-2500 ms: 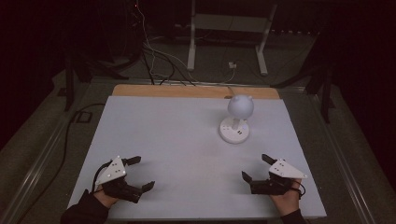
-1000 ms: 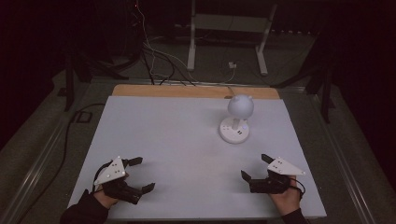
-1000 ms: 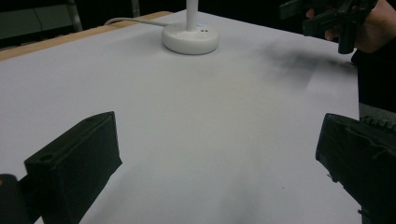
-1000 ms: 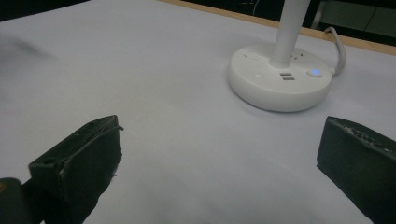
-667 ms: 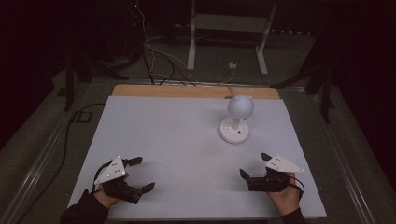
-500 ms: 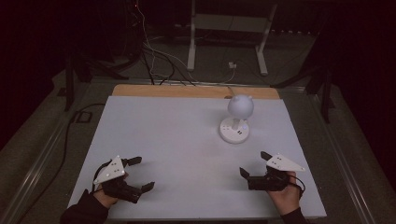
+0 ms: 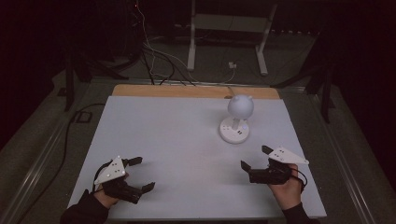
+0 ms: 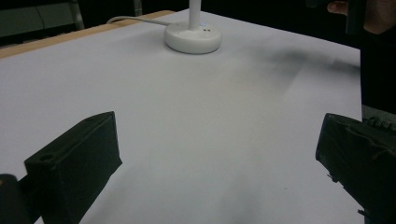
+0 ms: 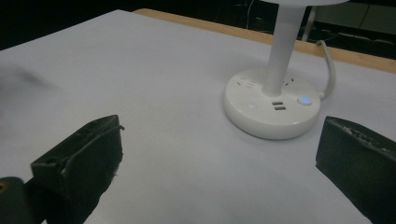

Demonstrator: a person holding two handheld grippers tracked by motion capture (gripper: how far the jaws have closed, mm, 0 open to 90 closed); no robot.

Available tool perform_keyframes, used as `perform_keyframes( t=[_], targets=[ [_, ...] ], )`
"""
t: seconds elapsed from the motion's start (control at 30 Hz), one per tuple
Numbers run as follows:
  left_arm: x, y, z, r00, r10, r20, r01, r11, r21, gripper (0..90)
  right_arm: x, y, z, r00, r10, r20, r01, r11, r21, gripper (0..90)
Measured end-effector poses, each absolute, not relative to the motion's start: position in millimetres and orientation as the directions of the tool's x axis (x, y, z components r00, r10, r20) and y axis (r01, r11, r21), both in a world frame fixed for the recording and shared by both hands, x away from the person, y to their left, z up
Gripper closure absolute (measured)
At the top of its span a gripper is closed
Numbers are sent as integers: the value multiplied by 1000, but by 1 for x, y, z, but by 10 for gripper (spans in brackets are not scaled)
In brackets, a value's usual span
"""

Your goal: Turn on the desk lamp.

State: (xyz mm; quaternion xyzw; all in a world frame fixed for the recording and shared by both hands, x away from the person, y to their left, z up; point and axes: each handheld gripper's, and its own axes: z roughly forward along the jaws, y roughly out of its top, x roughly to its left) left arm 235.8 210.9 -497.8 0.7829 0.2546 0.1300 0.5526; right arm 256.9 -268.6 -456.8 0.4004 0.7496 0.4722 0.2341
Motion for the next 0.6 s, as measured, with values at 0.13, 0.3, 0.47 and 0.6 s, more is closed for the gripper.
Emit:
perform_keyframes(
  t=[0.13,0.3,0.47,0.6],
  targets=[
    [236,211,-498,835,543,-84,259,-255,932,3,259,-268,-455,-573,819,29,376,231,897,4],
    [236,211,-497,835,544,-81,256,-255,932,3,263,-265,-451,-583,812,24,369,239,898,4],
    [236,211,-498,834,545,-83,258,-253,932,3,269,-263,-448,-580,814,21,360,233,903,4],
    [236,211,-498,834,545,-82,258,-255,932,3,273,-262,-447,-574,819,19,359,230,904,3]
  ],
)
